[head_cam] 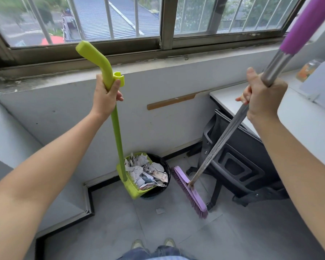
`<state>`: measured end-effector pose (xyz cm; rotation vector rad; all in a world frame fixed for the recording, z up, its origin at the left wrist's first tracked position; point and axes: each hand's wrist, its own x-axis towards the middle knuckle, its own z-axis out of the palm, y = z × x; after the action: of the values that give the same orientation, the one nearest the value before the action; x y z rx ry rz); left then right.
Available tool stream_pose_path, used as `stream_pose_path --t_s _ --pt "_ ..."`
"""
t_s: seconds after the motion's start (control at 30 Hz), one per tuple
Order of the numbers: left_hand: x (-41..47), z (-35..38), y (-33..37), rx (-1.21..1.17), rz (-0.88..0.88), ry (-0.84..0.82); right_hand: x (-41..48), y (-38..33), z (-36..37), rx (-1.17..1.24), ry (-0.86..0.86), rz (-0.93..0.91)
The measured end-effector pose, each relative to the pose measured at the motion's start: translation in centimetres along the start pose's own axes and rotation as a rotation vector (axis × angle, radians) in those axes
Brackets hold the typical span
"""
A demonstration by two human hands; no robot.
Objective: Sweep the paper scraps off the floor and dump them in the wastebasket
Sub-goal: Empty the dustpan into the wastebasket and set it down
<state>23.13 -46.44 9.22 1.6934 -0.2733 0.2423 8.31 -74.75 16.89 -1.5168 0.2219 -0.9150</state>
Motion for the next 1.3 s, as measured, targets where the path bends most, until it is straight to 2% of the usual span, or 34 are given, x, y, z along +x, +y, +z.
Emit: stream_pose_path --t_s 0.23,0.4,0.63,0.9,1.3 --pt "0.8 1.1 1.0 -0.007 0.096 0.016 -0.2 1.2 -1.1 0.004 -0.005 0.019" --pt "0.7 3.2 1.3 0.121 0.100 -0.024 -0.9 2.7 -1.5 -0.021 -0.014 0.056" --pt "-0.2 6.4 1.6 0.253 0.113 0.006 -2.4 5.5 -2.7 -0.114 0.014 0.115" --pt "-1.8 9.9 2.5 0.279 0.166 -0.104 -3.0 7.5 -3.9 -0.157 0.019 0.179" --pt "-1.4 11.9 3.3 0.343 0.126 -0.223 -3.7 9.6 -5.7 -0.169 0.013 0.206"
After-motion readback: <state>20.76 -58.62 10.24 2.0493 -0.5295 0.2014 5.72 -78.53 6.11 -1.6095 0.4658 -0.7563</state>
